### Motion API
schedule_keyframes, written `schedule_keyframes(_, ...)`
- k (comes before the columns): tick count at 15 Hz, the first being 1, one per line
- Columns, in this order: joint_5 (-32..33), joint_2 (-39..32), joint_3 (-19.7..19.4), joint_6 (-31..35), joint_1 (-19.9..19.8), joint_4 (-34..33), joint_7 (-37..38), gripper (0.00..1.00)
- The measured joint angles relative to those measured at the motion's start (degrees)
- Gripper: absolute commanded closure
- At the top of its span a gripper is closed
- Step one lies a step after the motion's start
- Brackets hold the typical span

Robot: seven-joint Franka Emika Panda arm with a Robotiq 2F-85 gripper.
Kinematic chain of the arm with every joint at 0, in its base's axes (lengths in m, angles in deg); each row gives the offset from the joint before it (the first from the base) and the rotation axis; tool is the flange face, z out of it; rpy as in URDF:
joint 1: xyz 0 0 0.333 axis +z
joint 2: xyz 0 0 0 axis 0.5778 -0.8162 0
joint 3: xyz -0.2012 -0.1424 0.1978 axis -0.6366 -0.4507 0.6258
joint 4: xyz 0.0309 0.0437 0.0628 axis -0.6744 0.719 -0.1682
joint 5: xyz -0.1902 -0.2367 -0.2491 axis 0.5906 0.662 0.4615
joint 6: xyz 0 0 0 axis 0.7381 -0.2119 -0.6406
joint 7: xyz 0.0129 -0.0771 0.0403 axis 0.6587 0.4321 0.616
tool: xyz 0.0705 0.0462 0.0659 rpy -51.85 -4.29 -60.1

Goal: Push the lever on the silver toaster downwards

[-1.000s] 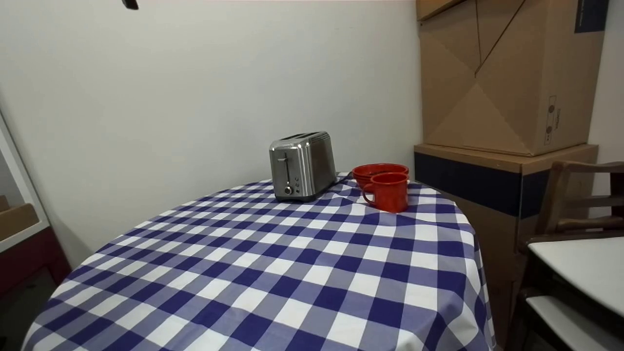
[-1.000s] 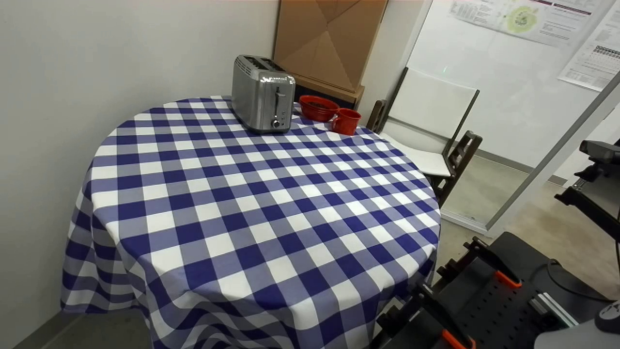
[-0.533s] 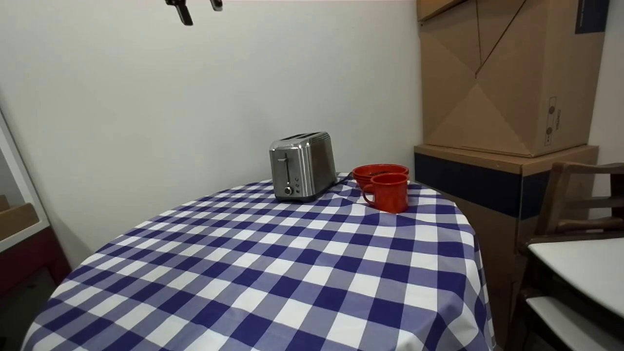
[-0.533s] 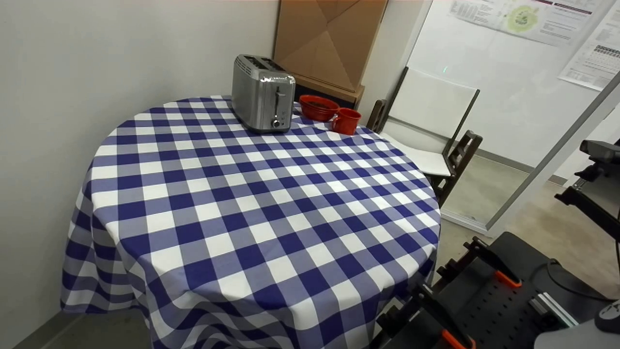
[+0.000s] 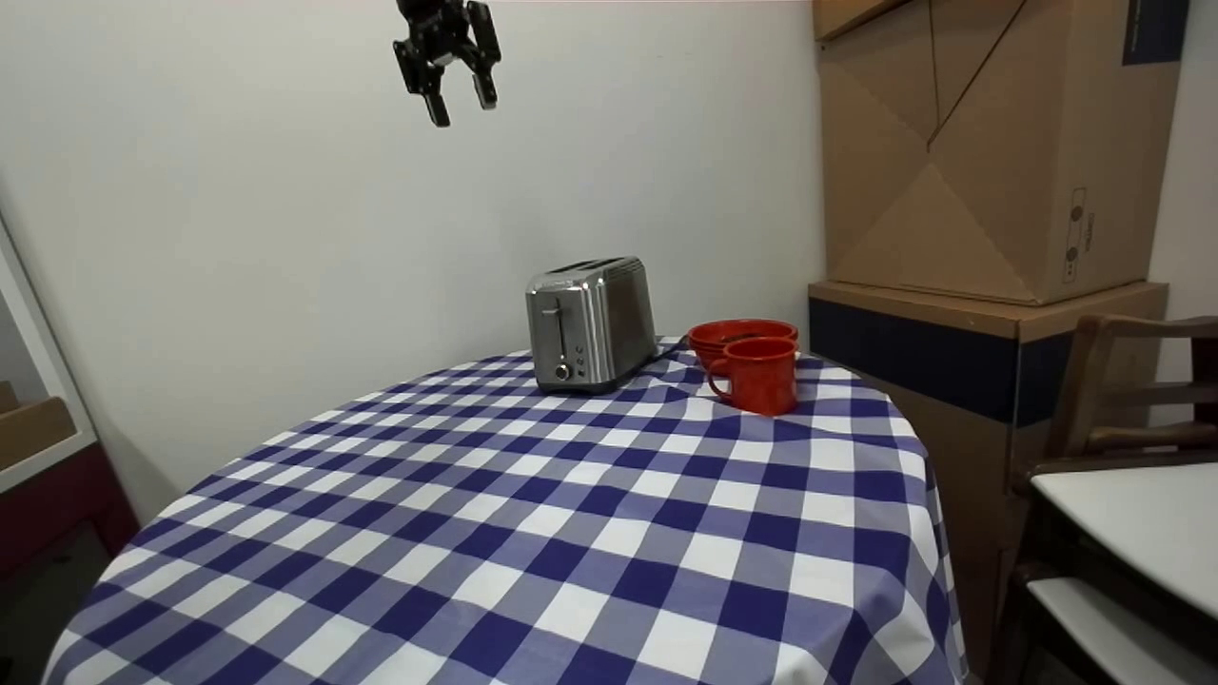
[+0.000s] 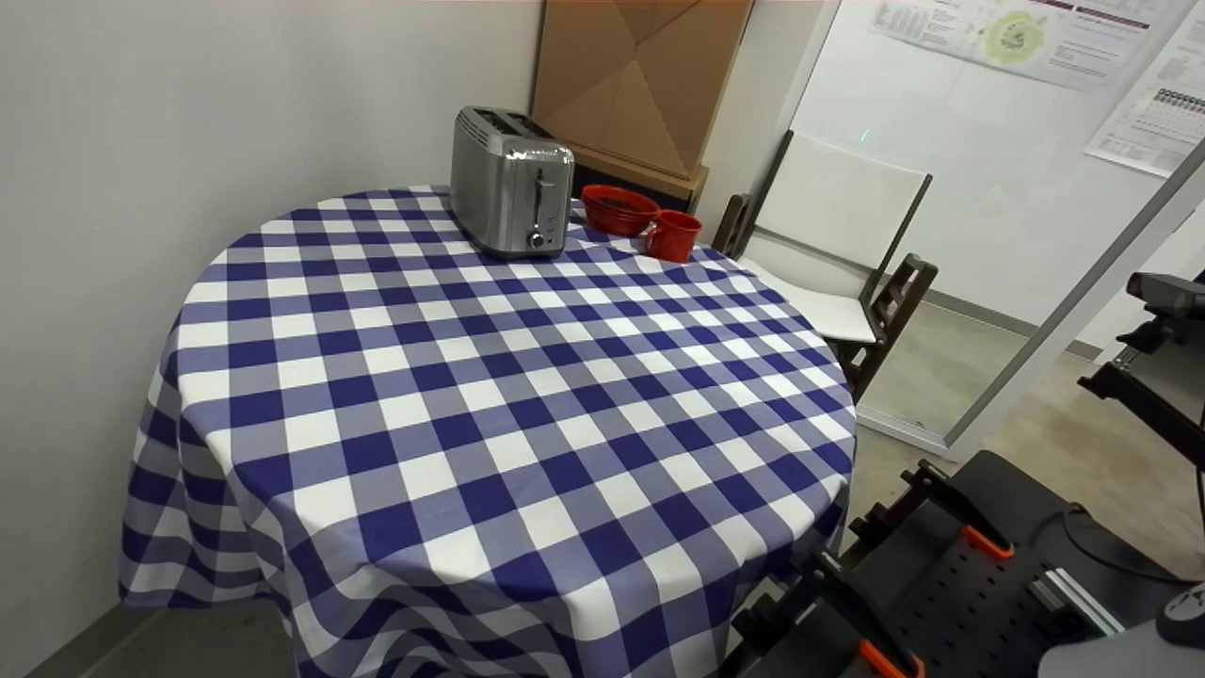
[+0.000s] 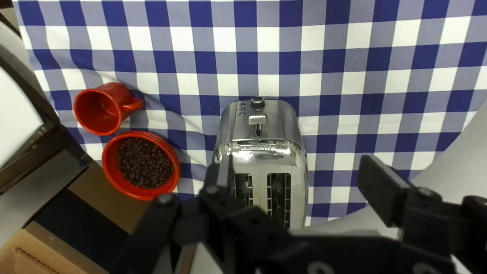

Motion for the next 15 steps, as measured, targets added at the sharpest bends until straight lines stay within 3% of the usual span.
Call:
schedule_keyframes(7,-0.03,-12.13,-2.43,-5.05,-0.17,-13.08,-2.33,0.99)
schedule_keyframes(15,-0.03,-20.84,-2.5,-5.53,-0.42,-20.62,-6.0,1.0)
